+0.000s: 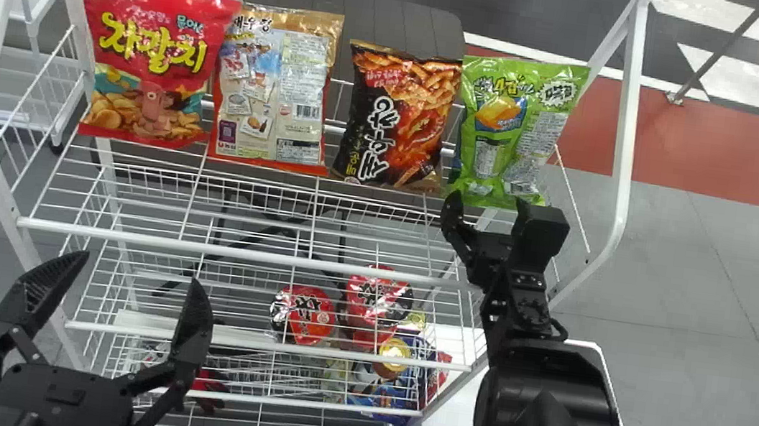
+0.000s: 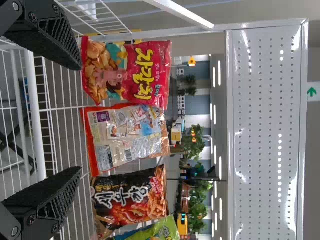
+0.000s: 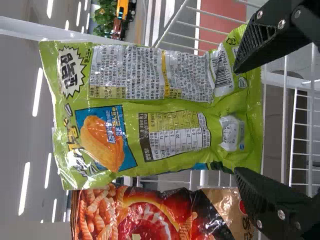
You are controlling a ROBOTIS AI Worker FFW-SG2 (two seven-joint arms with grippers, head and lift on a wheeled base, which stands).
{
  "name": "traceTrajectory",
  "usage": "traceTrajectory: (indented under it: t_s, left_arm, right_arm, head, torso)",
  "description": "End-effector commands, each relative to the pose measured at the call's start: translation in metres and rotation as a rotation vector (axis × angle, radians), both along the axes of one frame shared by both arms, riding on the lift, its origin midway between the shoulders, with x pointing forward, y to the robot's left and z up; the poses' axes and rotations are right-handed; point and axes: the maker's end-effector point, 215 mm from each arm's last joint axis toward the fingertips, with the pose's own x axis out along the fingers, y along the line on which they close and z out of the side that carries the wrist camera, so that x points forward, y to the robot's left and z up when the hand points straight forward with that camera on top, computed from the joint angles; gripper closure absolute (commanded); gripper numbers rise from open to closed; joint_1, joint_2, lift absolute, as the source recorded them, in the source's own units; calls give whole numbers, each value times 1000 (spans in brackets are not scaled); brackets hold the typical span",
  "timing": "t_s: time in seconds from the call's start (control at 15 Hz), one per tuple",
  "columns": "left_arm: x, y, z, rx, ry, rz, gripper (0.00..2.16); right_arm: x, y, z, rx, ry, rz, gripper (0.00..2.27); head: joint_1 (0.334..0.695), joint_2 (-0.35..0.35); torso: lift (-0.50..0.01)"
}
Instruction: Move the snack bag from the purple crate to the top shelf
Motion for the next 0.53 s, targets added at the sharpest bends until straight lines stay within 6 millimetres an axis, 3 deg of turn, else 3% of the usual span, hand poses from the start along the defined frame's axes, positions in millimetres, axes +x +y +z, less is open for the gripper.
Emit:
traceTrajectory:
  t_s: [0.0, 0.2, 0.33, 0.47]
  left_arm:
    - [1, 2, -1, 1, -1, 3, 103]
    - [1, 2, 5, -9, -18, 2, 103]
    - [4, 7, 10, -7, -29, 8, 103]
    - [8, 14, 24, -22, -66, 21, 103]
  right_arm:
    - [-4, 9, 14, 5, -25, 14, 124]
    - [-17, 44, 43, -1, -59, 74, 124]
    - [-42, 77, 71, 8, -79, 127, 124]
    - [-80, 108, 97, 35, -106, 179, 124]
  head:
    - [695, -222]
    - [695, -206]
    - [695, -187]
    - [695, -145]
  torso:
    - [0]
    - [0]
    - [0]
    - [0]
